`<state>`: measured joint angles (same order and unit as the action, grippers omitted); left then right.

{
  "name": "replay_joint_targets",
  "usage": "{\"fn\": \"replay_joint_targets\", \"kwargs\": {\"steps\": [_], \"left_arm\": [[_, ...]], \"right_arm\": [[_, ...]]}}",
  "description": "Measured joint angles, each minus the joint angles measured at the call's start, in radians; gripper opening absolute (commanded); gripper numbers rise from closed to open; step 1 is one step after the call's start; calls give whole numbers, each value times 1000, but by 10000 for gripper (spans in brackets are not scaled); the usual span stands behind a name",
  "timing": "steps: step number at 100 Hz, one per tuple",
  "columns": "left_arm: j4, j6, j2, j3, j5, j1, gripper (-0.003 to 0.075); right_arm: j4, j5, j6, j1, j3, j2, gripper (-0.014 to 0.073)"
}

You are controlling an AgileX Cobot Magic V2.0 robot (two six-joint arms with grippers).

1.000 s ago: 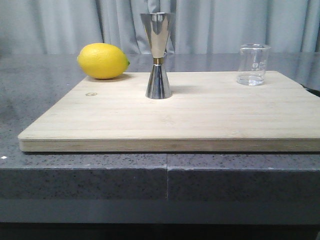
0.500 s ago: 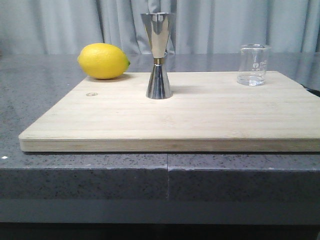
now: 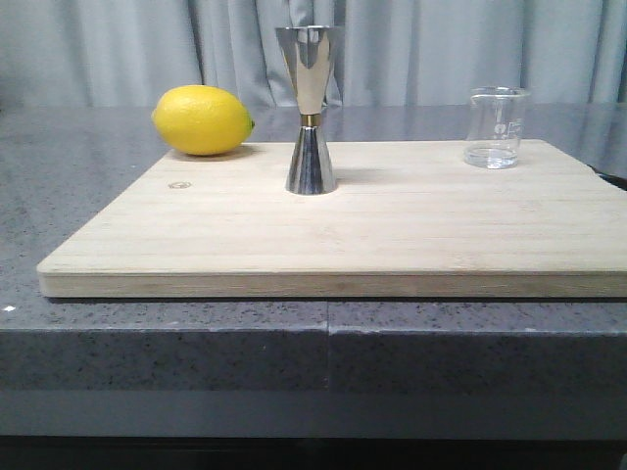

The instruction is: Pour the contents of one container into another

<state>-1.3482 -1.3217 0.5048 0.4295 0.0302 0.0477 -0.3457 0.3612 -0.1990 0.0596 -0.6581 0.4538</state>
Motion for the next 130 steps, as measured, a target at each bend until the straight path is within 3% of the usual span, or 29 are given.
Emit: {"fn": "replay_joint_targets", "kwargs": {"steps": [48, 130], "left_arm": [[-32, -2, -322, -235, 90, 0, -13], [-36, -2, -324, -283, 92, 0, -13]], "right_arm": [[84, -16, 0, -5, 323, -292, -67], [90, 2, 0, -5, 339, -314, -67]]}}
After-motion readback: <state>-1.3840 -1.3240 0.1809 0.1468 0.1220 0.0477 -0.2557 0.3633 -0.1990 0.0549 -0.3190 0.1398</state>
